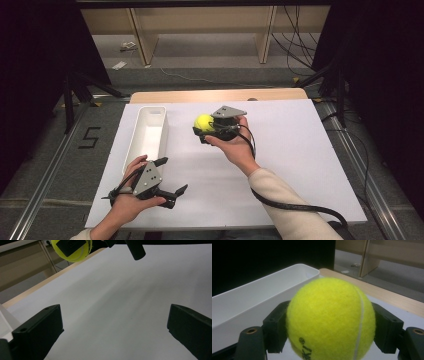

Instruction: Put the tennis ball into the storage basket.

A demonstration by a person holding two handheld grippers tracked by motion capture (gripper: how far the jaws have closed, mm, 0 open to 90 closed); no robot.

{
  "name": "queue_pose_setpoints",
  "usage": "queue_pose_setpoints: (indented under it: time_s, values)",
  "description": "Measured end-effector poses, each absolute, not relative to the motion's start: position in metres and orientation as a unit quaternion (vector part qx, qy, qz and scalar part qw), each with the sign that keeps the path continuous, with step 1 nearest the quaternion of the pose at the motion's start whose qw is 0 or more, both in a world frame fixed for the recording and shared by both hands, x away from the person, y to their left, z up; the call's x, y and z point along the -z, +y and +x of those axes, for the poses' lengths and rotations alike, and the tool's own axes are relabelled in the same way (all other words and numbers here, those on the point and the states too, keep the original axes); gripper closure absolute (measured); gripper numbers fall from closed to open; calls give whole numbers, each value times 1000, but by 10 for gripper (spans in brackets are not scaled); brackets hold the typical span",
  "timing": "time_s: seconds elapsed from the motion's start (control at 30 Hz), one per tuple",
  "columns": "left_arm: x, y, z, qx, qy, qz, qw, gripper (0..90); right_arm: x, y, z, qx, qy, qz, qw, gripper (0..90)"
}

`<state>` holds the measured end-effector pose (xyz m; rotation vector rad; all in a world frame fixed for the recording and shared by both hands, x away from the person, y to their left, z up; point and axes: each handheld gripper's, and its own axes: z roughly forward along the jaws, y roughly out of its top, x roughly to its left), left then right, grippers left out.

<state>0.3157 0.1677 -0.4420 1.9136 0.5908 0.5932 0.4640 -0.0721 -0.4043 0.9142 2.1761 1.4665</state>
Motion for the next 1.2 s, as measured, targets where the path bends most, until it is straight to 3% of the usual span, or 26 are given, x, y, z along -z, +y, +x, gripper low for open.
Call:
queue_pose_setpoints:
  time_s: [1.2]
  values:
    - [441, 170, 315, -252, 246, 791, 501, 0, 404, -48, 465, -523, 777, 309, 169, 268]
